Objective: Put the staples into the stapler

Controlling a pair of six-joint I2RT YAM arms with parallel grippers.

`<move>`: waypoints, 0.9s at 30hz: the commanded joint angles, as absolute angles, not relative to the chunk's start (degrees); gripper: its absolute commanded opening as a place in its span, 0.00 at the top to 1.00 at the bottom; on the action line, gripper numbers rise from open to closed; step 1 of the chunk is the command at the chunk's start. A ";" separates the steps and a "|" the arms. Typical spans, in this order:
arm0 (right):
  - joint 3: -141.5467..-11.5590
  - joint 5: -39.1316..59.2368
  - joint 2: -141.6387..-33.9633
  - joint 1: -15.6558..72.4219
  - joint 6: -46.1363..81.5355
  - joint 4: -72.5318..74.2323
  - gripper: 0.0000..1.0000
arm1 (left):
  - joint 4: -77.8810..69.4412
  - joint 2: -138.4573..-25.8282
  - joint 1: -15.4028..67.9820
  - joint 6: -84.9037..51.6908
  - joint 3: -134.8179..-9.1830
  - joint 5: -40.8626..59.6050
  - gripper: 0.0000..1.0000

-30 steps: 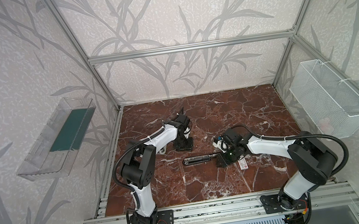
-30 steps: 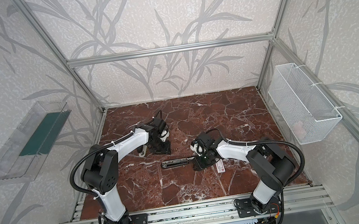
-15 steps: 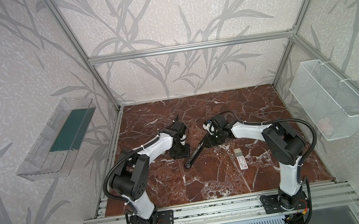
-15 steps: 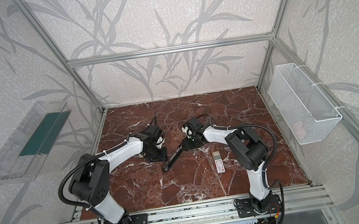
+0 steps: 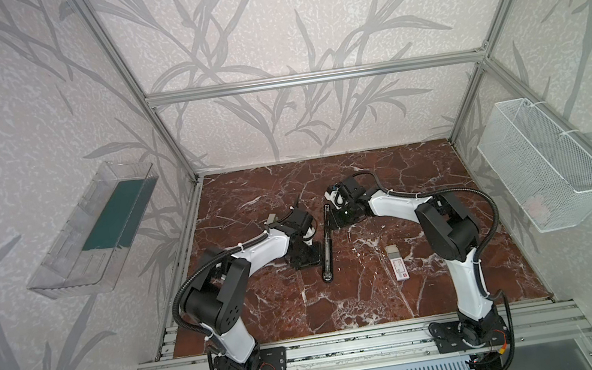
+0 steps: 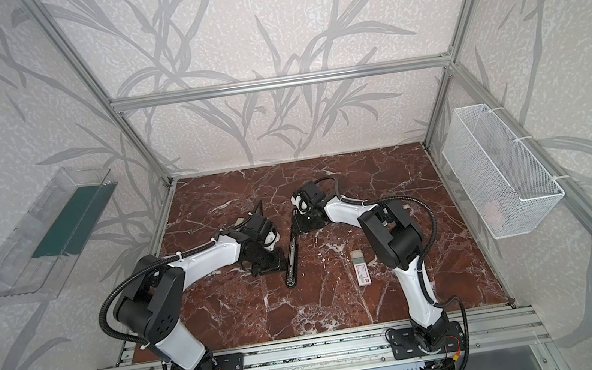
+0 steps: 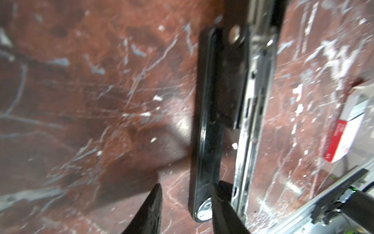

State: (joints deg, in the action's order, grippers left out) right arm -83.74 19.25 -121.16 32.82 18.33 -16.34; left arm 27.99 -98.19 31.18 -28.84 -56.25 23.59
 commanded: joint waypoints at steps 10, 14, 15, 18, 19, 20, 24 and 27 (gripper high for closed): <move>-56.85 6.19 -88.69 27.39 22.33 -31.23 0.36 | 27.47 -95.08 31.64 -30.24 -56.73 20.86 0.55; -48.67 3.39 -79.05 26.34 26.42 -35.52 0.35 | 27.59 -94.14 31.64 -30.62 -57.19 20.04 0.54; -47.52 3.31 -77.70 26.20 27.20 -36.20 0.34 | 27.76 -94.14 31.64 -30.56 -57.36 19.66 0.54; -43.08 5.19 -73.71 25.99 28.75 -36.00 0.34 | 28.17 -94.54 31.64 -30.52 -57.91 19.41 0.54; -41.99 5.87 -72.87 26.00 29.00 -35.95 0.34 | 28.29 -94.68 31.66 -30.49 -58.08 19.42 0.54; -41.15 6.53 -72.40 26.08 28.92 -36.05 0.34 | 28.45 -94.69 31.60 -30.50 -58.25 19.34 0.54; -38.97 9.52 -72.69 26.02 28.46 -35.94 0.34 | 28.80 -94.51 31.64 -30.41 -58.40 19.08 0.54; -37.47 12.53 -73.01 26.27 29.24 -33.58 0.34 | 29.42 -94.76 31.64 -30.24 -58.52 18.97 0.54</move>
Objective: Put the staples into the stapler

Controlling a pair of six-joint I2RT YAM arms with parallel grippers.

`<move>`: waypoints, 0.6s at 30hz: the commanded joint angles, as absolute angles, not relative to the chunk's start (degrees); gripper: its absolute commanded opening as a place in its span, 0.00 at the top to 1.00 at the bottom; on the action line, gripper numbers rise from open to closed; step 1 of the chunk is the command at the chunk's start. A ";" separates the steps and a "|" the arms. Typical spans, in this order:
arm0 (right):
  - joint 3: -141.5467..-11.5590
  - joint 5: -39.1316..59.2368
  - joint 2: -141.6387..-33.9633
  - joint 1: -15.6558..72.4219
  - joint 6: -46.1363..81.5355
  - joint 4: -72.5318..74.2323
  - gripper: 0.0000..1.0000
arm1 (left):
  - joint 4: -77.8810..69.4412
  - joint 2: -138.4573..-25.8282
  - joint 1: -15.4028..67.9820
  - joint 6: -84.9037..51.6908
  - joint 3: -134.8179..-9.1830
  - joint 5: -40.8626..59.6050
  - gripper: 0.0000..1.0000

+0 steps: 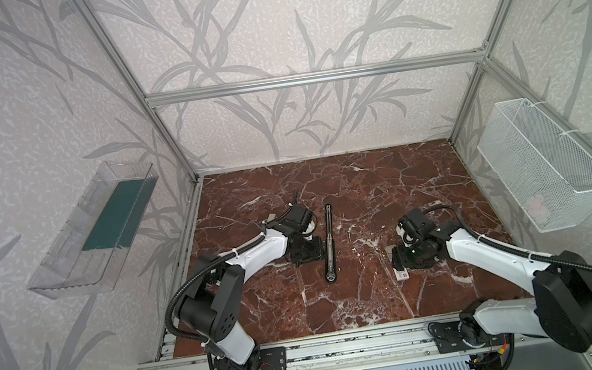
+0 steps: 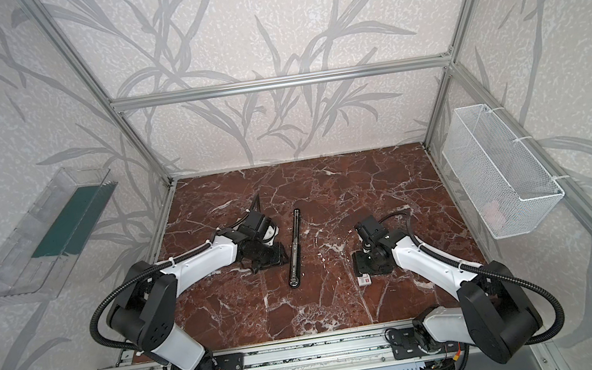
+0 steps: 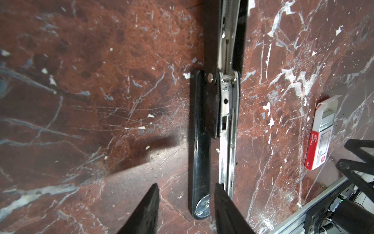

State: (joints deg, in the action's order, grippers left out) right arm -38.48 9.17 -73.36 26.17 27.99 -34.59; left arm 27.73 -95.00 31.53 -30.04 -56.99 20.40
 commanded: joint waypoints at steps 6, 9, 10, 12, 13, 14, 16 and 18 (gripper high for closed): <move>-37.38 17.27 -76.67 27.39 28.75 -30.99 0.34 | 29.66 -94.15 31.64 -30.49 -57.94 18.46 0.54; -38.03 18.98 -78.30 29.34 28.89 -29.31 0.35 | 29.70 -94.05 31.64 -30.59 -57.83 18.37 0.54; -38.28 19.71 -78.85 29.89 29.00 -28.29 0.35 | 29.62 -94.10 31.64 -30.73 -57.74 18.37 0.54; -39.20 20.49 -80.02 30.73 29.14 -26.41 0.35 | 29.45 -94.08 31.64 -30.93 -57.58 18.37 0.54; -39.73 20.49 -80.55 30.93 29.22 -24.93 0.35 | 29.28 -94.10 31.64 -31.11 -57.49 18.37 0.54; -40.39 20.57 -81.35 30.96 29.31 -23.55 0.35 | 29.18 -94.10 31.64 -31.24 -57.39 18.37 0.54; -42.36 19.80 -83.47 30.96 28.78 -21.75 0.35 | 29.18 -93.99 31.64 -31.26 -57.45 18.19 0.54; -44.91 18.49 -86.19 31.01 27.88 -21.15 0.35 | 29.26 -93.92 31.64 -31.46 -57.56 18.06 0.54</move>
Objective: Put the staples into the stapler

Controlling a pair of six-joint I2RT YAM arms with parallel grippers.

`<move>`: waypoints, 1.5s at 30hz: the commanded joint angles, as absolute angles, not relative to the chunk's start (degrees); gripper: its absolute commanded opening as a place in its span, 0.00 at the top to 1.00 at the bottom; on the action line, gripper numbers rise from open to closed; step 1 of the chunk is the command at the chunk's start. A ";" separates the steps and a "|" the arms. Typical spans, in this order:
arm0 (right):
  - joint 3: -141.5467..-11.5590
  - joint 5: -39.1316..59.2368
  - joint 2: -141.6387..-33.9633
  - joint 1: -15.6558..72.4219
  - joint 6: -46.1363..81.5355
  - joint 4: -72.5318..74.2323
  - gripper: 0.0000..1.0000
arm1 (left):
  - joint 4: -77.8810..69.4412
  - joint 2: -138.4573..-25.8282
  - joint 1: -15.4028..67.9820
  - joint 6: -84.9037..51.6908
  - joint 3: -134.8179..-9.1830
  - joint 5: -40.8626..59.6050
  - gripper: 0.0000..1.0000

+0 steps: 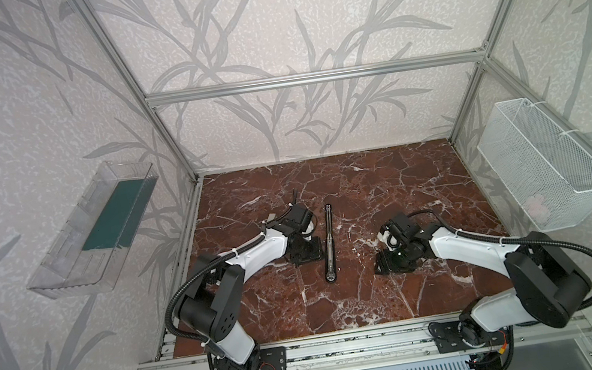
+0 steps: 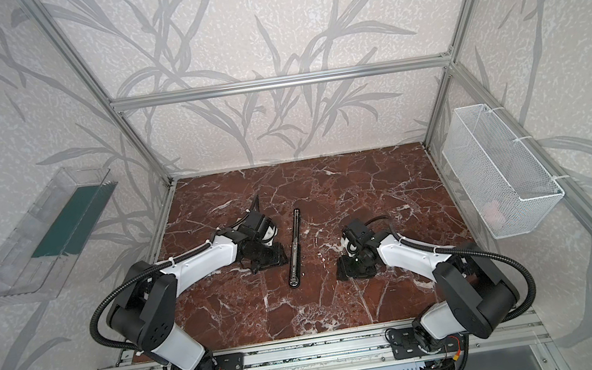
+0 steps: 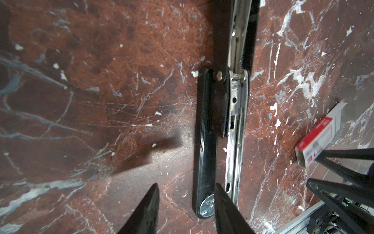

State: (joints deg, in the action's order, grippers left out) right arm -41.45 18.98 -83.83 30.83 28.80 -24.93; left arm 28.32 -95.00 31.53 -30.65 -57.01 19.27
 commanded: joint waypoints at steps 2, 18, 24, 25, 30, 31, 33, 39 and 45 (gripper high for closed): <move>-47.12 16.33 -88.95 30.87 27.34 -20.71 0.35 | 29.62 -93.70 31.64 -31.49 -57.58 17.85 0.54; -50.20 15.95 -89.62 31.27 24.18 -25.97 0.40 | 29.64 -91.82 31.64 -31.87 -57.13 16.85 0.54; -44.52 14.70 -86.16 32.31 27.28 -29.11 0.40 | 29.29 -92.86 31.56 -31.46 -57.61 17.65 0.54; -44.02 14.14 -85.62 32.28 27.51 -29.64 0.40 | 29.12 -93.05 31.56 -31.54 -57.57 17.67 0.54; -44.62 9.98 -84.75 31.81 27.33 -33.59 0.40 | 28.92 -93.40 31.60 -31.47 -57.83 18.08 0.54; -44.77 8.44 -84.73 31.15 27.33 -34.42 0.40 | 28.84 -93.34 31.58 -31.54 -57.76 18.11 0.54; -45.12 6.64 -84.67 29.46 26.75 -35.46 0.40 | 28.61 -93.02 31.54 -31.74 -57.51 18.11 0.54; -46.77 3.48 -83.85 27.13 25.78 -35.04 0.40 | 28.76 -92.37 31.55 -31.99 -57.13 17.78 0.54; -48.62 4.13 -80.39 26.82 25.14 -35.44 0.50 | 28.83 -90.48 31.55 -32.58 -57.04 16.10 0.54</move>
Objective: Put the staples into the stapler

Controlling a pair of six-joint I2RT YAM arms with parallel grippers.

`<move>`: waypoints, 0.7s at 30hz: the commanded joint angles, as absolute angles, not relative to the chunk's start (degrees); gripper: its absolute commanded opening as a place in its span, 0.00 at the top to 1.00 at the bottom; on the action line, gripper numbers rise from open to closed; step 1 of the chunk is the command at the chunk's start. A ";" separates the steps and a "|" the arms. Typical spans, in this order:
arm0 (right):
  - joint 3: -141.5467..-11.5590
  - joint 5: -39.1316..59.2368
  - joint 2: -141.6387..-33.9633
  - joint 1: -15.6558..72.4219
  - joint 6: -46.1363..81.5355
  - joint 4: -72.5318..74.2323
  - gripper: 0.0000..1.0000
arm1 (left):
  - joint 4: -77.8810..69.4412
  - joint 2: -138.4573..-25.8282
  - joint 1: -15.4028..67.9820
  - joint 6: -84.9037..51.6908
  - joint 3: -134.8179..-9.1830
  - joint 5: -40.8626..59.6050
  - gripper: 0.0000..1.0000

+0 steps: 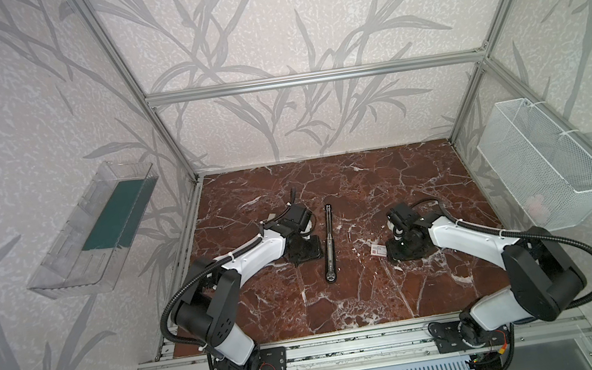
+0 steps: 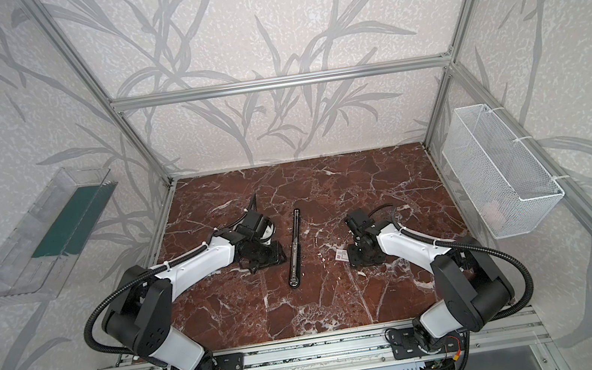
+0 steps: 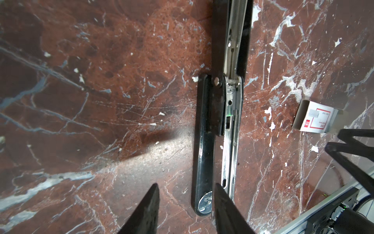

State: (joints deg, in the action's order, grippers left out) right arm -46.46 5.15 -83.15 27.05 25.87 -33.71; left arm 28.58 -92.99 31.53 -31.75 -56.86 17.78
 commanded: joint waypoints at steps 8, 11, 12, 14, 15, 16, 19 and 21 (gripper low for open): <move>-48.94 3.04 -84.27 24.62 26.18 -33.85 0.68 | 28.74 -90.32 31.44 -32.73 -57.05 16.17 0.54; -48.81 3.34 -85.77 23.86 26.53 -32.70 0.73 | 28.56 -89.84 31.46 -32.82 -56.65 16.18 0.54; -48.76 3.30 -85.98 23.82 26.63 -32.42 0.74 | 28.69 -89.72 31.46 -32.87 -56.62 16.10 0.54; -48.87 3.12 -86.52 23.64 26.63 -32.10 0.76 | 28.91 -89.59 31.40 -32.70 -56.59 16.00 0.54; -48.87 3.08 -86.78 23.51 26.63 -31.86 0.76 | 28.92 -89.55 31.38 -32.69 -56.54 16.01 0.54; -48.78 3.33 -87.12 23.33 26.52 -31.58 0.78 | 28.92 -89.60 31.38 -32.73 -56.52 16.00 0.54; -48.62 3.00 -88.20 22.95 26.37 -31.51 0.82 | 28.85 -89.90 31.30 -32.70 -56.55 16.21 0.54; -48.23 2.99 -88.59 22.61 26.38 -31.34 0.84 | 28.83 -89.96 31.29 -32.85 -56.52 16.26 0.54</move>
